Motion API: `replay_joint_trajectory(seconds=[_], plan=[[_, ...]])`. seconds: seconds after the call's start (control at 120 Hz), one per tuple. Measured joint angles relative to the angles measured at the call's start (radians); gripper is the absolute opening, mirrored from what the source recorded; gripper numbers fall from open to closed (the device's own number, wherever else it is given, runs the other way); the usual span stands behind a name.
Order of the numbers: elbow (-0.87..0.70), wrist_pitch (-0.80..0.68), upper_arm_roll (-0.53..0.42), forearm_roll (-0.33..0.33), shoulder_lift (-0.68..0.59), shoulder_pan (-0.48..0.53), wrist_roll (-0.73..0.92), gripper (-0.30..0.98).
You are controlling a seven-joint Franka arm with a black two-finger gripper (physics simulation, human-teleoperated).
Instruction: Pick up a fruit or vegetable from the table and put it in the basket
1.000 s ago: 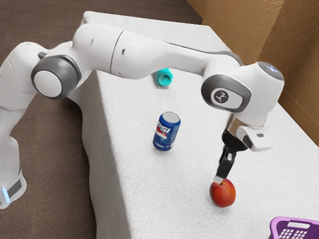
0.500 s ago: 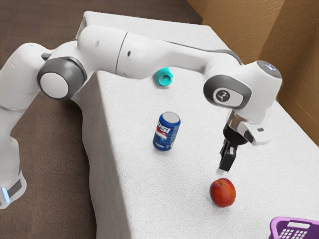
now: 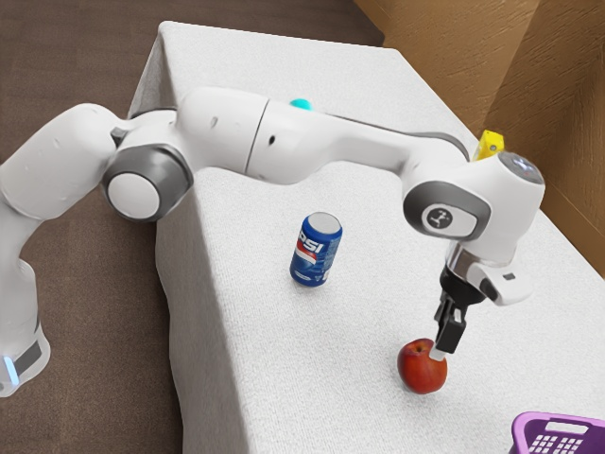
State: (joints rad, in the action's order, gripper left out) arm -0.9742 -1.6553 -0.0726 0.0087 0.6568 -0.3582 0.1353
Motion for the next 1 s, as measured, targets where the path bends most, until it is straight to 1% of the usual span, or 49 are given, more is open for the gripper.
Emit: replay_joint_trajectory(seconds=[0.517, 1.0], plan=[[0.000, -0.009, -0.015, -0.003, 0.027, -0.001, 0.000, 0.69], [-0.007, -0.014, -0.014, -0.024, 0.050, -0.003, 0.000, 0.69]])
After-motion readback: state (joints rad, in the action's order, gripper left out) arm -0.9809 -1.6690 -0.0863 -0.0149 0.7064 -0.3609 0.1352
